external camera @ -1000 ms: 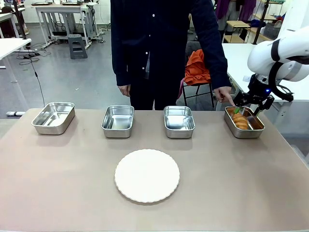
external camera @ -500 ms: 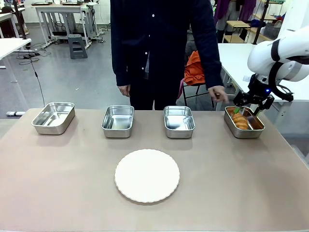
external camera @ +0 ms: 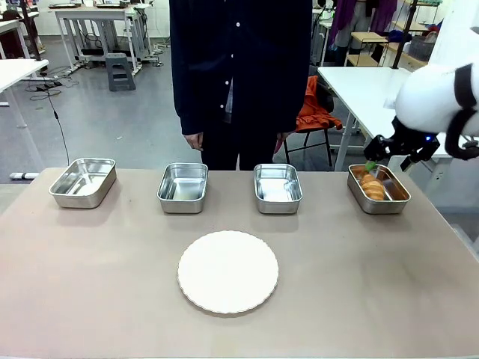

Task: Place the bread in the container.
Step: Place the Butter Roll into the Airtight Container indicated by the human.

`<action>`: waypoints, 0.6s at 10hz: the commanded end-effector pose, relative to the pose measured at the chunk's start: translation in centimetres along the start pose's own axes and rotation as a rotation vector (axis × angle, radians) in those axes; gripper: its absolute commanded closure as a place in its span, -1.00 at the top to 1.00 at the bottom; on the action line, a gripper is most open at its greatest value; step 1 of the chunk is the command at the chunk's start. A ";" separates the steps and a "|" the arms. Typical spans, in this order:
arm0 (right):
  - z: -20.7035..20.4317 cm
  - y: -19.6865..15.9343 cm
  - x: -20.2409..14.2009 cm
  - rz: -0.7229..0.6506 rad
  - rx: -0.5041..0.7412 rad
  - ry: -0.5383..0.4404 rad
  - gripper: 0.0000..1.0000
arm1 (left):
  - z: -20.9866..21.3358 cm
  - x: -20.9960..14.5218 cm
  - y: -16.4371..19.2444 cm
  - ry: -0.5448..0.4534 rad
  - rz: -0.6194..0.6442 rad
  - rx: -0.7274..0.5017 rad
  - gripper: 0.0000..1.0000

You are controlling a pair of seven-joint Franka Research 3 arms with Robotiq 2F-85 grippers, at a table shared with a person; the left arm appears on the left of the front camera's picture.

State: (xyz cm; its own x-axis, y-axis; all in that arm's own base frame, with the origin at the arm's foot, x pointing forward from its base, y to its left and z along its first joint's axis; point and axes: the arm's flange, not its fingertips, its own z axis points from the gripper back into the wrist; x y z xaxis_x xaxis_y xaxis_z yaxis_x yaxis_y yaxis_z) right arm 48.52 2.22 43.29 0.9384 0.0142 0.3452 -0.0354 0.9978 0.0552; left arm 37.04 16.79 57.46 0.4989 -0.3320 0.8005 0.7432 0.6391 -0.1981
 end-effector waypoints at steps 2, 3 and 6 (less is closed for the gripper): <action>0.0 4.1 -7.4 0.055 -0.061 -0.085 1.00 | 0.1 -0.1 0.0 -0.003 -0.014 -0.005 1.00; 0.3 4.7 -9.4 0.066 -0.075 -0.082 1.00 | 0.1 -0.1 0.0 -0.003 -0.014 -0.005 1.00; 0.8 5.9 -13.5 0.110 -0.054 -0.071 1.00 | 0.1 -0.1 0.0 -0.003 -0.014 -0.005 1.00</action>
State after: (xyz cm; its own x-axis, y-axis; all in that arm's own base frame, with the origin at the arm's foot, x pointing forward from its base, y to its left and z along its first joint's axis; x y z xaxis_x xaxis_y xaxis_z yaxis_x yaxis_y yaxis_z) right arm 40.05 8.38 41.53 0.9034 0.1280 0.4093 -0.1264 0.9915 -0.0312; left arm 37.05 16.78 57.43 0.4994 -0.3320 0.8002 0.7431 0.6390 -0.1987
